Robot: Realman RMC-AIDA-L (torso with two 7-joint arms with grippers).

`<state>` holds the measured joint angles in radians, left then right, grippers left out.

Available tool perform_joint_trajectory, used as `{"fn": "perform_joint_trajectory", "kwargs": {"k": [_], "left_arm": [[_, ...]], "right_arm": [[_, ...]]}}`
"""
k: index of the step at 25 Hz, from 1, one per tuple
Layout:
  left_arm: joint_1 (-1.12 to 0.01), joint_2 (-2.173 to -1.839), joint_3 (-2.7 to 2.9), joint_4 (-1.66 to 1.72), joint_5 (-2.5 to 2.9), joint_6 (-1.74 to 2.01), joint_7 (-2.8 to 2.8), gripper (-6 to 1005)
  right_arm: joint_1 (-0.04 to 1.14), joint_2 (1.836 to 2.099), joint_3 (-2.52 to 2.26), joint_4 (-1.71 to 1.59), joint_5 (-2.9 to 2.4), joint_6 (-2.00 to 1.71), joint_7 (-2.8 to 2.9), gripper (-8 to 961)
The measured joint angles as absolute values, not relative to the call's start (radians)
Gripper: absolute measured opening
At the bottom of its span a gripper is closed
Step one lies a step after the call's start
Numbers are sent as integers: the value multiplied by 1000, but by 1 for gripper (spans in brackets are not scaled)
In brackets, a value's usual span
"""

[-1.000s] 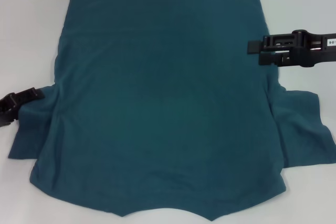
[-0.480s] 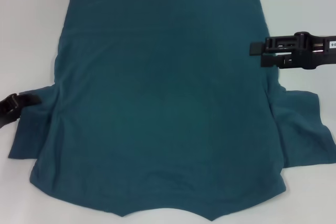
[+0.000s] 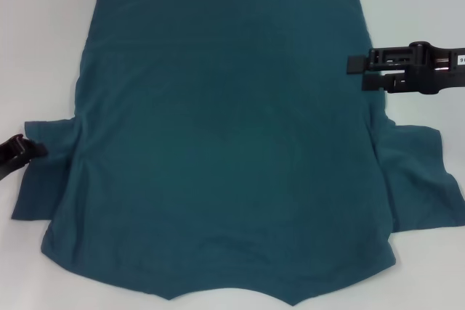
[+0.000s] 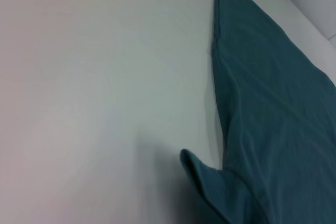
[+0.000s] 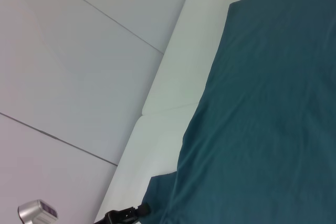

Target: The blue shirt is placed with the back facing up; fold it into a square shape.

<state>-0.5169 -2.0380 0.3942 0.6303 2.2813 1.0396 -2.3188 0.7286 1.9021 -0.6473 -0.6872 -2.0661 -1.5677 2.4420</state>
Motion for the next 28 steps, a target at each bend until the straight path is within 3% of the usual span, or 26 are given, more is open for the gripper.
{"fn": "perform_joint_trajectory", "kwargs": {"k": [7, 19, 28], "left_arm": [[-516, -2038, 443, 685, 2308, 1052, -2293, 1], [-549, -2036, 591, 833, 2483, 1056, -2288, 0], [-614, -2007, 591, 848, 2641, 1045, -2301, 1]], "right_arm": [[729, 1902, -647, -687, -2066, -1568, 2442, 757], [726, 1902, -646, -687, -2066, -1568, 2442, 757], [724, 1901, -644, -687, -2066, -1567, 2442, 758]]}}
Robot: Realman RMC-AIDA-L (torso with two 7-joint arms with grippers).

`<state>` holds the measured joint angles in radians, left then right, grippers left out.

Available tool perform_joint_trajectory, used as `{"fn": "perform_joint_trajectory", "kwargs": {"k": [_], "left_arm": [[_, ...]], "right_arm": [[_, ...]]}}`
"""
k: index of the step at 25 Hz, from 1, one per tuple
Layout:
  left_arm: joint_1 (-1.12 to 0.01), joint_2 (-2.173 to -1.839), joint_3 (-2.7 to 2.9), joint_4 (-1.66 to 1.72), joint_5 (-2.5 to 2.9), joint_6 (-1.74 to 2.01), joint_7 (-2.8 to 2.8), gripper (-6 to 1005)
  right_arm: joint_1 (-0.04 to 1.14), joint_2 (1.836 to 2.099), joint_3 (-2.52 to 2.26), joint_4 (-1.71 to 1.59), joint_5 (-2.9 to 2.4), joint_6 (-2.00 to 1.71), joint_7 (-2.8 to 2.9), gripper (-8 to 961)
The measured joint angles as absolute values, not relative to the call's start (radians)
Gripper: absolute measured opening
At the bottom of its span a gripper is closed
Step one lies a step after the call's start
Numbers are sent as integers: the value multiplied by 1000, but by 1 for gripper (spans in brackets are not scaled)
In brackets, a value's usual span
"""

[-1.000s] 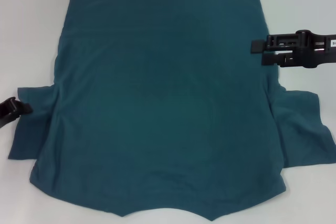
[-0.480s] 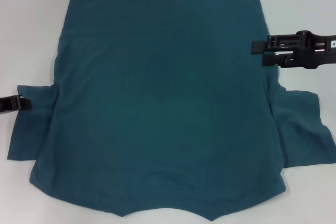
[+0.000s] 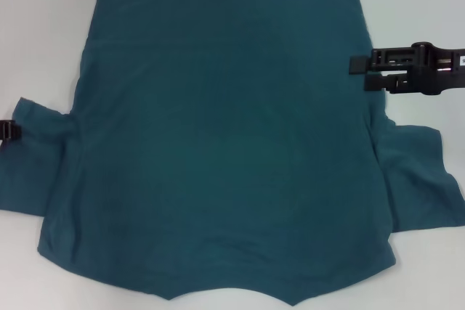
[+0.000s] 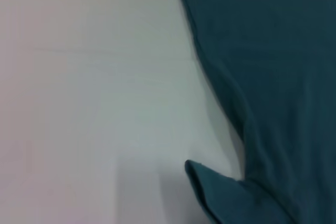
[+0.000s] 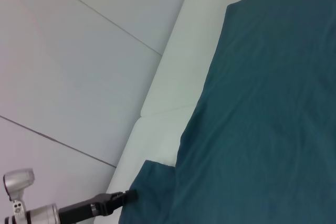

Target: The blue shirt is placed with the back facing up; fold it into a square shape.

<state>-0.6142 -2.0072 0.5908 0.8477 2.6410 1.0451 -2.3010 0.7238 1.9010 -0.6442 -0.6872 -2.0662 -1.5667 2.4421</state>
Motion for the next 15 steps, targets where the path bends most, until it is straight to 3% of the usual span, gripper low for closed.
{"fn": "perform_joint_trajectory", "kwargs": {"k": [15], "left_arm": [[-660, -1996, 598, 896, 2754, 1059, -2305, 0]], "right_arm": [[724, 1901, -644, -687, -2069, -1565, 2442, 758]]}}
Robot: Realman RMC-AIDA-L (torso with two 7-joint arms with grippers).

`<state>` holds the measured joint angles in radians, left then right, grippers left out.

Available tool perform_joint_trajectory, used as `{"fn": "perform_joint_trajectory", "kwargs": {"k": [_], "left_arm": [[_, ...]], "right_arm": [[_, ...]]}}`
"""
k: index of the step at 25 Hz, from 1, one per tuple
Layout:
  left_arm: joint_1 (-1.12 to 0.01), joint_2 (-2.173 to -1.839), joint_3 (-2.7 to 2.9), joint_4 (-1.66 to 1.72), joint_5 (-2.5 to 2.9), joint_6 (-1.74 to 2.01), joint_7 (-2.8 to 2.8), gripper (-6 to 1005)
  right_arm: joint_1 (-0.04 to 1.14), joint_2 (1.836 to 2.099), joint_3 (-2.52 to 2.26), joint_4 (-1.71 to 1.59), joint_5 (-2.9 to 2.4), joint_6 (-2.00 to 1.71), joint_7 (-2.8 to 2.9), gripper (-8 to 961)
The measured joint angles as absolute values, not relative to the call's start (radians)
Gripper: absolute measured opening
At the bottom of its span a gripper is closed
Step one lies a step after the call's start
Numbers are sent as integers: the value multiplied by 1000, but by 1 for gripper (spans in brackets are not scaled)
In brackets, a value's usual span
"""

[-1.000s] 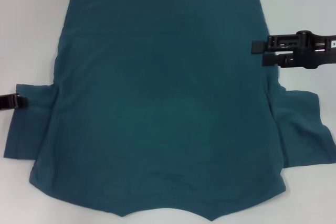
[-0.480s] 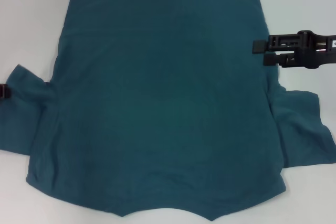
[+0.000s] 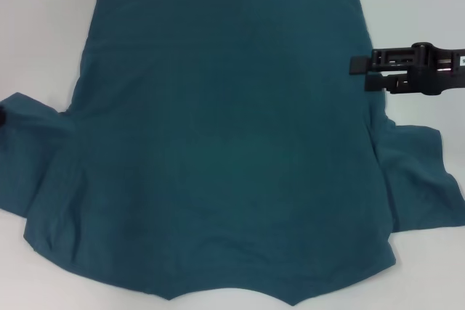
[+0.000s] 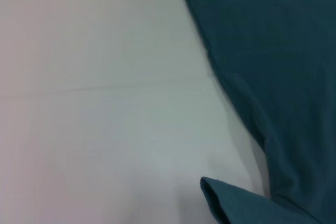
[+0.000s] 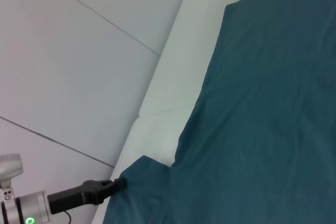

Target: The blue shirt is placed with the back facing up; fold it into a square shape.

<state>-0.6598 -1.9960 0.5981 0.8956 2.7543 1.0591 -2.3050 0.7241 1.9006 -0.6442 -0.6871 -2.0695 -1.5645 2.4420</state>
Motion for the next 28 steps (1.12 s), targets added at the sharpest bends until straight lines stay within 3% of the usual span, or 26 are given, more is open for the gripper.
{"fn": "perform_joint_trajectory", "kwargs": {"k": [12, 28], "left_arm": [[-672, -2000, 745, 1028, 2813, 1179, -2402, 6], [-792, -2020, 861, 1081, 2856, 1429, -2868, 45]], "right_arm": [[723, 1901, -646, -687, -2072, -1563, 2442, 757], [721, 1901, -652, -674, -2072, -1550, 2439, 757]]}}
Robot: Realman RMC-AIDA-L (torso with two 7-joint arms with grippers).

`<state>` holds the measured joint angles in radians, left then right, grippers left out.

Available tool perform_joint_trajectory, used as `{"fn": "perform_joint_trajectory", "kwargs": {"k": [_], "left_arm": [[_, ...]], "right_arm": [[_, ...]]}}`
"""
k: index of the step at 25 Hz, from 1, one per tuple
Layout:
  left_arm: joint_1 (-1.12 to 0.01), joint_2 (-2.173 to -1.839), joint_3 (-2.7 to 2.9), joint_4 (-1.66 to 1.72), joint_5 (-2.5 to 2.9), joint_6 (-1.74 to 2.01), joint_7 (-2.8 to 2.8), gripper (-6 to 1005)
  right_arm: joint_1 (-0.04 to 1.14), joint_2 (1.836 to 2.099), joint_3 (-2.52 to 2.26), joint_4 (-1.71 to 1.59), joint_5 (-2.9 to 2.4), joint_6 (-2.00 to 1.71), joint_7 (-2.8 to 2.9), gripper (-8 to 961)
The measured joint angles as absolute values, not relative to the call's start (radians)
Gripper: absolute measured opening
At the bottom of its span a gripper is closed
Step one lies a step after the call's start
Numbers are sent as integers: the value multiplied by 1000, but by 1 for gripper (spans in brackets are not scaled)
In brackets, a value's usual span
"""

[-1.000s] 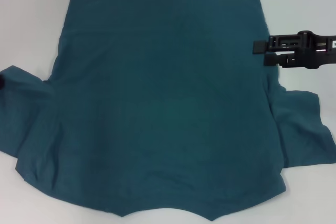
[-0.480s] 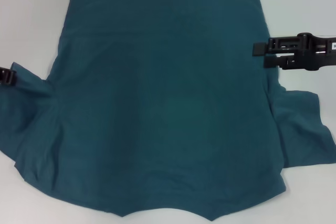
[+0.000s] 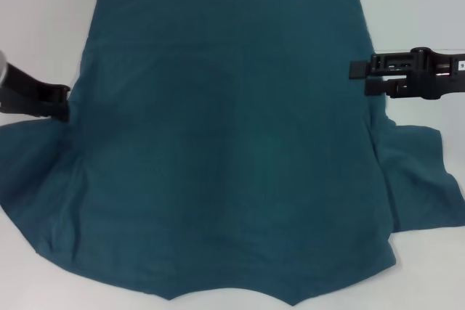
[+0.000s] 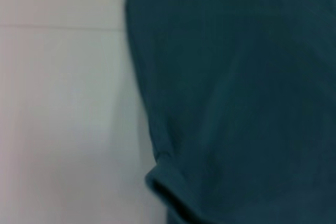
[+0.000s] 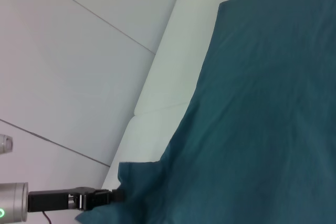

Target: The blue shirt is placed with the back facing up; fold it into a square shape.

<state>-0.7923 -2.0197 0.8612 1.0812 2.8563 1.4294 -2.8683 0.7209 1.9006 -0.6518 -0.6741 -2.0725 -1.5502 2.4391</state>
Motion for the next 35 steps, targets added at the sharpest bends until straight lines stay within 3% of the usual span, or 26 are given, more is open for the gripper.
{"fn": "perform_joint_trajectory", "kwargs": {"k": [10, 18, 24, 29, 31, 35], "left_arm": [[-887, -2070, 858, 975, 2855, 1401, -2920, 69], [-960, -2062, 836, 789, 2846, 1254, -2928, 88], [-945, -2060, 790, 781, 2827, 1220, -2895, 103], [-895, -2080, 790, 844, 2677, 1285, -2759, 115], [-853, -2065, 789, 862, 2498, 1359, -2636, 120], [-809, -2033, 786, 862, 2452, 1374, -2643, 264]], "right_arm": [[721, 1901, -654, -670, -2072, -1537, 2439, 758], [722, 1901, -653, -659, -2072, -1528, 2439, 757], [718, 1901, -653, -658, -2073, -1526, 2439, 757], [718, 1901, -652, -658, -2073, -1523, 2439, 757], [718, 1901, -653, -658, -2074, -1523, 2439, 757], [718, 1901, -655, -660, -2075, -1531, 2419, 757]]}}
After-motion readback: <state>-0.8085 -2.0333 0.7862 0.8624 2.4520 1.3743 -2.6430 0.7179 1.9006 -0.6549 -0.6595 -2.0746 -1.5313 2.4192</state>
